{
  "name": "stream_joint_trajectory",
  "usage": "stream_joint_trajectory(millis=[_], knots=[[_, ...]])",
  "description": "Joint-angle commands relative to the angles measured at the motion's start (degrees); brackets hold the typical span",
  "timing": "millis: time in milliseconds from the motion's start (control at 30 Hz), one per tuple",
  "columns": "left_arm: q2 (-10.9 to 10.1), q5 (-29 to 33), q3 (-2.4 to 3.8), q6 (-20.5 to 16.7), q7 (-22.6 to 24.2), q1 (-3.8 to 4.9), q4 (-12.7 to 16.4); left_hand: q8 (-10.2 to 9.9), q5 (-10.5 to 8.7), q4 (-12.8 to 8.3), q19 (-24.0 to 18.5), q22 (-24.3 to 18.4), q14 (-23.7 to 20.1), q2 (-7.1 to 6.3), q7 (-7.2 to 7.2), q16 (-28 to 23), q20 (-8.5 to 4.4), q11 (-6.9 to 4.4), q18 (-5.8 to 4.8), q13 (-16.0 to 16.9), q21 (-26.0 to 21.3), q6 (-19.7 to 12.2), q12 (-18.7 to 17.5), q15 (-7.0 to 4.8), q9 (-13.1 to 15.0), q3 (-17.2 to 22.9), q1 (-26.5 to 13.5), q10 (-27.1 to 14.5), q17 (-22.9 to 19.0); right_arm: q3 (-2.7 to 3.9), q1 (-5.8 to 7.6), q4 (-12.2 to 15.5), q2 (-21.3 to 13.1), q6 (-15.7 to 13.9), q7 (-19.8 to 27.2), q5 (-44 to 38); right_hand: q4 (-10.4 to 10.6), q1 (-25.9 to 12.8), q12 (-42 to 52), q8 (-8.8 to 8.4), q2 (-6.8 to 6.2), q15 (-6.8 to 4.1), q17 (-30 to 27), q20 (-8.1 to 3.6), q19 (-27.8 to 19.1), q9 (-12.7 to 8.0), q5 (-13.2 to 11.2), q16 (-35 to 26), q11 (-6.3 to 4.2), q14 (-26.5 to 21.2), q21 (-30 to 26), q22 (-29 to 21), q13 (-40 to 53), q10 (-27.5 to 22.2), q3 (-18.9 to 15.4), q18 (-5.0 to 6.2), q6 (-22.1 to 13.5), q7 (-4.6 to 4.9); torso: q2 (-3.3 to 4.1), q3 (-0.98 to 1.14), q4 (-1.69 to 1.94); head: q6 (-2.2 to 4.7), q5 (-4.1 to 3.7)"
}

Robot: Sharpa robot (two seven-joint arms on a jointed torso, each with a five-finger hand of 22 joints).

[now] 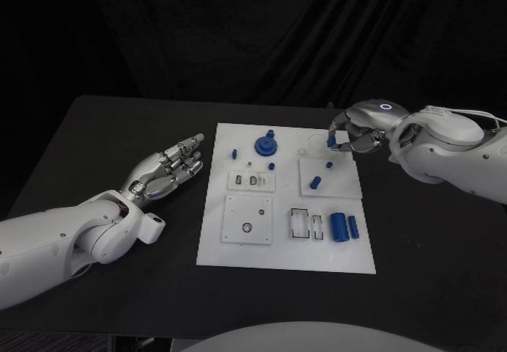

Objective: Assemble the parts on the task board

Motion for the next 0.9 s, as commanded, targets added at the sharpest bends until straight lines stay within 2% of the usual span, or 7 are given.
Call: stream_joint_trajectory(millis=[33, 167, 267, 600, 700, 767, 900], knots=[[0.12, 0.14, 0.04, 0.58, 8.39, -0.06, 0.14, -0.11, -0.22, -0.03, 0.06, -0.08, -0.02, -0.30, 0.12, -0.21, 0.52, 0.49, -0.50, -0.02, -0.34, -0.33, 0.15, 0.40, -0.06, 0.23, -0.24, 0.00, -0.05, 0.01, 0.79, 2.08, 0.45, -2.48, -1.29, -0.36, 0.08, -0.25, 0.15, 0.24, 0.44, -0.49, 13.59, -0.31, 1.73, 0.74, 0.35, 0.24, -0.53, 5.49, 0.26, 12.47, 15.09, 5.95, -0.19, -0.31, 0.44, 0.02, -0.03, 0.01, -0.19, -0.06, 0.06], [0.30, 0.14, 0.04, 0.61, 8.37, -0.06, 0.12, -0.10, -0.32, -0.01, 0.06, -0.08, -0.02, -0.32, 0.13, -0.21, 0.55, 0.57, -0.54, 0.01, -0.34, -0.28, 0.18, 0.46, -0.05, 0.29, -0.29, 0.09, -0.05, 0.01, 1.28, 3.99, 1.74, -0.69, -1.66, -0.35, -0.01, -0.18, 0.15, 0.38, 0.57, -0.51, 13.52, -0.33, 1.69, 0.87, 0.38, 0.19, -0.63, 5.47, 0.15, 12.44, 15.09, 5.95, -0.11, -0.28, 0.53, -0.18, -0.05, -0.06, -0.16, 0.08, 0.23], [0.45, 0.14, 0.04, 0.70, 8.37, -0.06, 0.05, -0.10, -0.32, -0.01, 0.06, -0.08, -0.02, -0.32, 0.13, -0.21, 0.55, 0.57, -0.54, 0.01, -0.34, -0.28, 0.18, 0.46, -0.05, 0.29, -0.29, 0.09, -0.05, 0.01, 1.18, 4.89, 3.19, 1.34, -1.85, -0.35, -0.10, -0.08, 0.15, 0.41, 0.67, -0.52, 13.38, -0.34, 1.61, 0.92, 0.40, 0.06, -0.68, 5.42, -0.02, 12.39, 15.09, 5.95, -0.03, -0.24, 0.50, -0.19, -0.09, -0.10, -0.11, -0.15, 0.21], [0.81, 0.14, 0.04, 0.92, 8.39, -0.06, -0.29, -0.10, -0.45, -0.02, 0.06, -0.08, -0.02, -0.36, 0.10, -0.21, 0.60, 0.83, -0.60, 0.03, -0.34, -0.35, 0.20, 0.58, -0.06, 0.40, -0.34, 0.19, -0.05, 0.01, -1.65, 4.43, 8.96, 4.65, -1.65, -0.35, -0.49, 0.24, 0.15, 0.43, 0.75, -0.55, 13.13, -0.37, 1.38, 1.03, 0.42, -0.14, -0.74, 5.34, -0.49, 12.23, 15.09, 5.95, 0.14, -0.13, 0.38, -0.17, 0.00, -0.13, 0.42, -0.24, -0.68], [0.87, 0.14, 0.04, 0.98, 8.38, -0.06, -0.34, -0.10, -0.45, -0.02, 0.06, -0.08, -0.02, -0.36, 0.10, -0.21, 0.60, 0.83, -0.60, 0.03, -0.34, -0.35, 0.20, 0.58, -0.06, 0.40, -0.34, 0.19, -0.05, 0.01, -2.15, 3.83, 10.36, 5.04, -1.77, -0.35, -0.54, 0.26, 0.15, 0.44, 0.73, -0.56, 13.09, -0.37, 1.30, 1.04, 0.41, -0.18, -0.73, 5.32, -0.63, 12.18, 15.09, 5.95, 0.14, -0.09, 0.37, -0.11, 0.06, -0.06, 0.32, -0.22, -0.61], [0.88, 0.14, 0.04, 1.00, 8.38, -0.06, -0.36, -0.10, -0.45, -0.02, 0.06, -0.08, -0.02, -0.36, 0.10, -0.21, 0.60, 0.83, -0.60, 0.03, -0.34, -0.35, 0.20, 0.58, -0.06, 0.40, -0.34, 0.19, -0.05, 0.01, -2.41, 3.48, 11.27, 5.34, -1.94, -0.35, -0.55, 0.27, 0.15, 0.44, 0.73, -0.56, 13.04, -0.37, 1.23, 1.05, 0.41, -0.21, -0.72, 5.31, -0.78, 12.13, 15.09, 5.95, 0.14, -0.05, 0.37, -0.09, 0.04, -0.02, 0.08, -0.35, -0.41], [0.91, 0.14, 0.04, 1.06, 8.33, -0.06, -0.43, -0.10, -0.45, -0.02, 0.06, -0.08, -0.02, -0.36, 0.10, -0.21, 0.60, 0.83, -0.60, 0.03, -0.34, -0.35, 0.20, 0.58, -0.06, 0.40, -0.34, 0.19, -0.05, 0.02, -2.70, 3.24, 12.46, 6.12, -2.32, -0.35, -0.62, 0.27, 0.15, 0.44, 0.70, -0.55, 12.92, -0.38, 1.14, 1.07, 0.40, -0.32, -0.69, 5.26, -0.94, 12.08, 15.09, 5.95, 0.14, -0.01, 0.35, 0.00, 0.01, -0.06, -0.13, -0.58, -0.26]])
